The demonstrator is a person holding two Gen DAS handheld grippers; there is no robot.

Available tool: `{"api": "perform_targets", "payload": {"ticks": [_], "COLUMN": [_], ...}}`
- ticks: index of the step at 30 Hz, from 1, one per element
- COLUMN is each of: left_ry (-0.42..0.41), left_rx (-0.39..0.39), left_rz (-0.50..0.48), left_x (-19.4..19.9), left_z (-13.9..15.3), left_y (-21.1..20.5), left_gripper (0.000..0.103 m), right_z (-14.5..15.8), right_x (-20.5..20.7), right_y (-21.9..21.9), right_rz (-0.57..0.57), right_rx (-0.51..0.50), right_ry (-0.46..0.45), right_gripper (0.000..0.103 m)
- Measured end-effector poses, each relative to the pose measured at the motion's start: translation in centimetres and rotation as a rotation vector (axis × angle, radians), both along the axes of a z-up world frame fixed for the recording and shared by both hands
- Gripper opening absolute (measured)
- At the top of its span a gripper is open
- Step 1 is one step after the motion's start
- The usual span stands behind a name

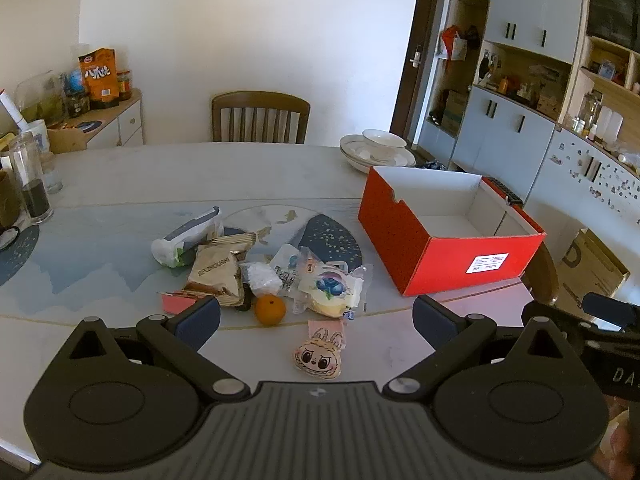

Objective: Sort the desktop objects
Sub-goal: 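Reach the left tool to the pink binder clip while the right tool reaches the bunny-face toy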

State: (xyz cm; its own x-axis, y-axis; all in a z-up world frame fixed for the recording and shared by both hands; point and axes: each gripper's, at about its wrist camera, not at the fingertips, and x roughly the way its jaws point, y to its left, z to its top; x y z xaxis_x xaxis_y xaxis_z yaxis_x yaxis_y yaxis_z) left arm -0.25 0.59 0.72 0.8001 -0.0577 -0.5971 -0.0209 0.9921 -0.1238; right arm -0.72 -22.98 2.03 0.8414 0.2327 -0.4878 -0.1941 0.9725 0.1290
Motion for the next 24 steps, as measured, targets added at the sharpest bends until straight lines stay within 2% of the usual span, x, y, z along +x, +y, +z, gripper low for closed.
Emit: {"api": "perform_targets", "payload": {"ticks": [11,18,24], "left_ry": [-0.012,0.022,0.05], "left_rx": [0.053,0.06,0.106], "left_rz": [0.019,-0.004,-0.035], "left_x": [1.1,3.4,5.6], "left_z": [-1.5,-4.1,-6.7], "left_y": [2.1,5.4,8.0], "left_gripper": [0.103,0.103,0.103], "right_z": [-0.9,-2.3,-3.5], "right_x": [0.5,1.4,2.8], "right_y": [2.5,6.1,9.4], "right_rz": [0.077,0.103,0.093], "right_rx": [-0.008,-0.019,-0.053], "right_ry": [0.0,0.017,0.04], "right_gripper": [0.101,0.1,0.1]}}
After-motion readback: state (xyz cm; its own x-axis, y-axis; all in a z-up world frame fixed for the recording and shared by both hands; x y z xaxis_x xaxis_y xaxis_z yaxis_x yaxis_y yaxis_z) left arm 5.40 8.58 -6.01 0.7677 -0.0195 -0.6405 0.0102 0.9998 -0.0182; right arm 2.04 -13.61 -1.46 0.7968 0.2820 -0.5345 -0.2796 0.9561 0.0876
